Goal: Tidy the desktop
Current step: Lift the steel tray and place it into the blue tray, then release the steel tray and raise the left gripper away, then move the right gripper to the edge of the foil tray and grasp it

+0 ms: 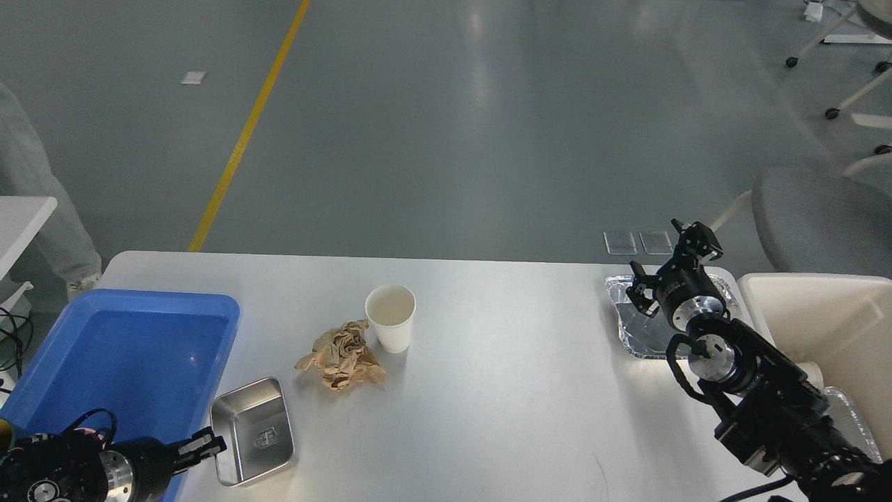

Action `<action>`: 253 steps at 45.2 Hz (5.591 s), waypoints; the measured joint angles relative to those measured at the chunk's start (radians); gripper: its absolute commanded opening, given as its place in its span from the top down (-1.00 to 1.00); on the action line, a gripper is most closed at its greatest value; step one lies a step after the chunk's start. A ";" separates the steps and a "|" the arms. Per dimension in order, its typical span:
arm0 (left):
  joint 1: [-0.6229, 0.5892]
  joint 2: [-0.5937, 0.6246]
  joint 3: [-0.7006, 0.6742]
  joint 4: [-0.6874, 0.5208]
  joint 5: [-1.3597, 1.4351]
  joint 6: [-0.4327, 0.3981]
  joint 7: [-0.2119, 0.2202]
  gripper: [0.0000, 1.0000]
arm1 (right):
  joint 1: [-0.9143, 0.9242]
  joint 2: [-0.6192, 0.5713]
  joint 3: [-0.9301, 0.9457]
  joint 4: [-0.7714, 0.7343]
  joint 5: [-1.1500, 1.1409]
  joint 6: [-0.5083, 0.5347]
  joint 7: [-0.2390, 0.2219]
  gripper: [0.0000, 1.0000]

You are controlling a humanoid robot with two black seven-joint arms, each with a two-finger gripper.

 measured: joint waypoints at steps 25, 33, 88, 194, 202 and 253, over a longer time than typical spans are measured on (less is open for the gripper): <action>-0.096 0.243 -0.111 -0.086 -0.051 -0.139 -0.086 0.94 | 0.004 0.002 0.000 0.000 0.000 -0.007 0.000 -1.00; -0.095 0.373 -0.239 -0.076 -0.162 -0.253 -0.091 0.94 | 0.006 0.005 0.000 0.000 0.001 -0.008 0.000 -1.00; -0.096 -0.028 -0.355 0.712 -0.281 -0.334 -0.123 0.93 | -0.016 0.006 -0.001 0.007 0.000 -0.018 -0.001 -1.00; -0.542 -0.367 -0.679 0.720 -0.785 -0.219 -0.216 -0.94 | 0.013 -0.056 -0.002 0.009 0.000 -0.032 -0.010 -1.00; -0.485 -0.437 -0.695 0.752 -0.904 -0.220 -0.401 -0.94 | 0.026 -0.106 -0.002 0.005 0.000 -0.031 -0.012 -1.00; -0.252 -0.509 -0.929 0.779 -1.223 -0.473 -0.120 -0.94 | 0.070 -0.682 -0.556 0.428 -0.454 0.082 0.047 -1.00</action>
